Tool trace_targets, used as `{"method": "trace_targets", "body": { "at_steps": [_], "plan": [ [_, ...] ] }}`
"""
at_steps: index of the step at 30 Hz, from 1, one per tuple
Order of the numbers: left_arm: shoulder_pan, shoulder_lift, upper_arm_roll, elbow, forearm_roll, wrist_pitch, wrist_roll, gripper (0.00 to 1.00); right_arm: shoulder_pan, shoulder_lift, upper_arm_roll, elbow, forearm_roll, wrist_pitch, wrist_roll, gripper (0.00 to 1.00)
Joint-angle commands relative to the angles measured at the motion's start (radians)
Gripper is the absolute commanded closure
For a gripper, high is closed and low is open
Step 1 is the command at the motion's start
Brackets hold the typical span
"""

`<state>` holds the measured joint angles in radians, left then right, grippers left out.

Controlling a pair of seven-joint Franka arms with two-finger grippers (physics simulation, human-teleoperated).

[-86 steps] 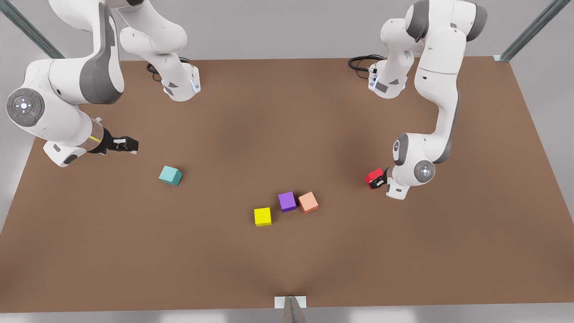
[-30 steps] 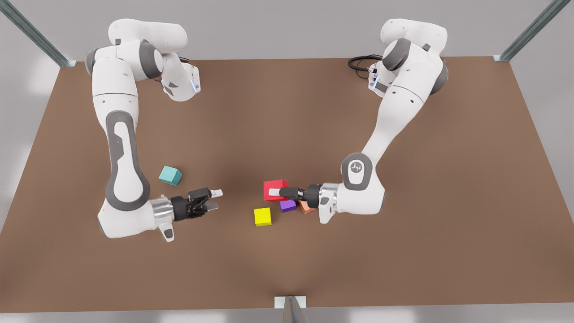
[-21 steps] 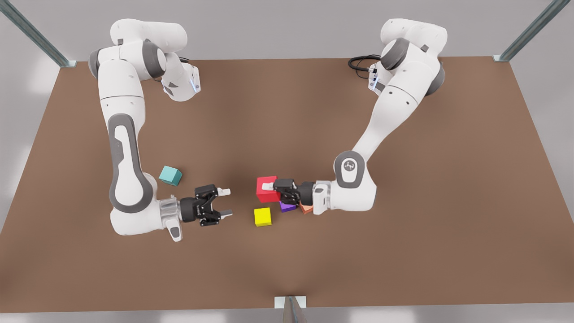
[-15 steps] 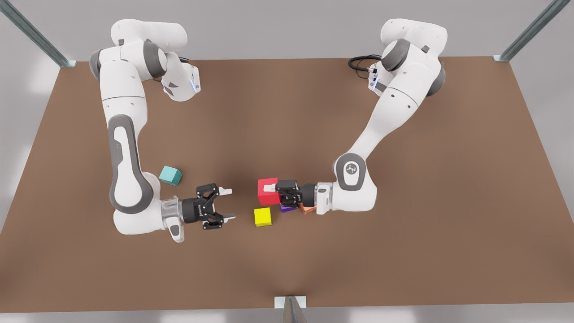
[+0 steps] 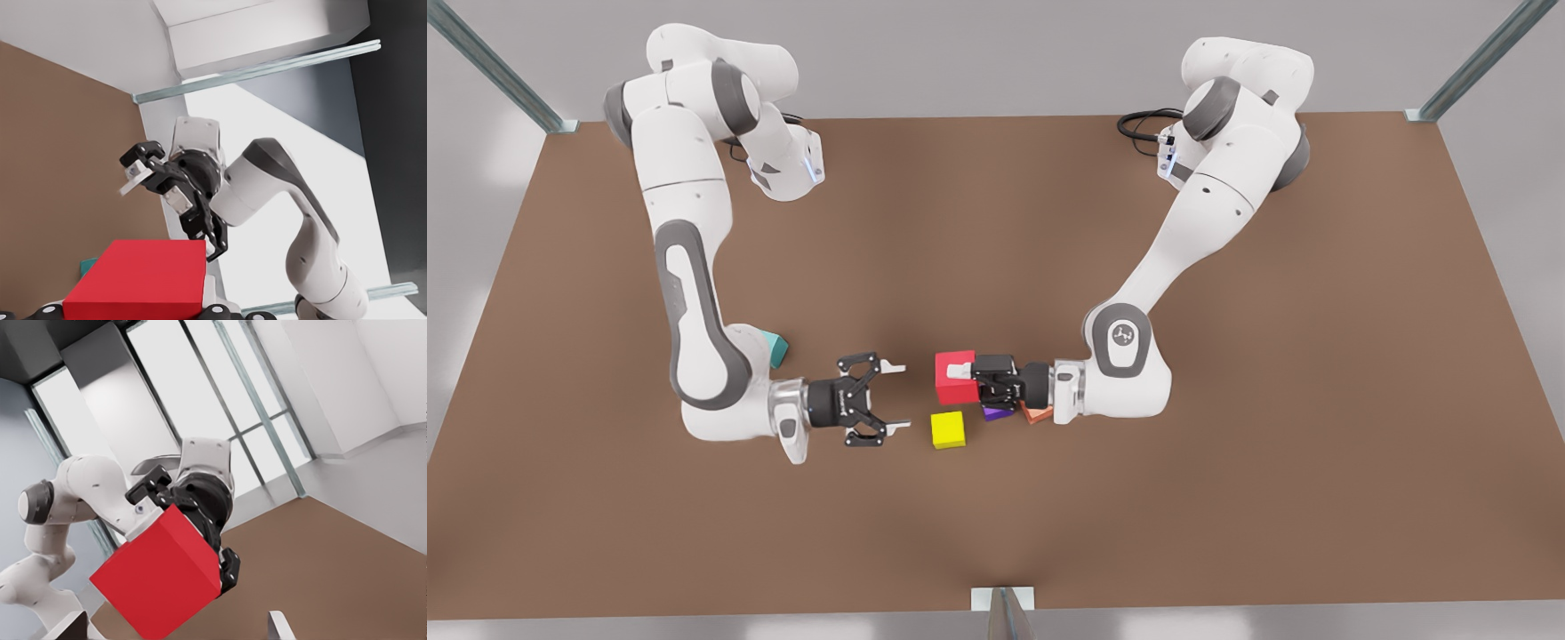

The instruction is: Pick up red wooden cube and pass to hand red wooden cube and place in blue wooden cube

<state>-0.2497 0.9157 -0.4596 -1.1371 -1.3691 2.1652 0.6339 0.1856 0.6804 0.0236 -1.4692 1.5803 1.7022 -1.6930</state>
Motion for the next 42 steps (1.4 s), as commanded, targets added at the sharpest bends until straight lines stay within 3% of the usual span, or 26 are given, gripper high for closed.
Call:
{"method": "trace_targets", "body": {
  "at_steps": [1,13,42],
  "plan": [
    [0.000,-0.001,-0.001,0.000,-0.011,-0.008,-0.020,0.38,-0.001,-0.016,0.006,-0.023,0.043,0.042,-0.424,0.00],
    [0.000,-0.001,-0.004,-0.009,-0.042,-0.010,-0.157,0.38,0.002,-0.102,0.032,-0.191,0.125,0.040,-0.525,0.00],
    [-0.016,0.022,-0.004,-0.012,-0.050,0.002,-0.154,0.38,0.002,-0.074,0.104,-0.192,0.188,0.099,-0.536,0.00]
  ]
}}
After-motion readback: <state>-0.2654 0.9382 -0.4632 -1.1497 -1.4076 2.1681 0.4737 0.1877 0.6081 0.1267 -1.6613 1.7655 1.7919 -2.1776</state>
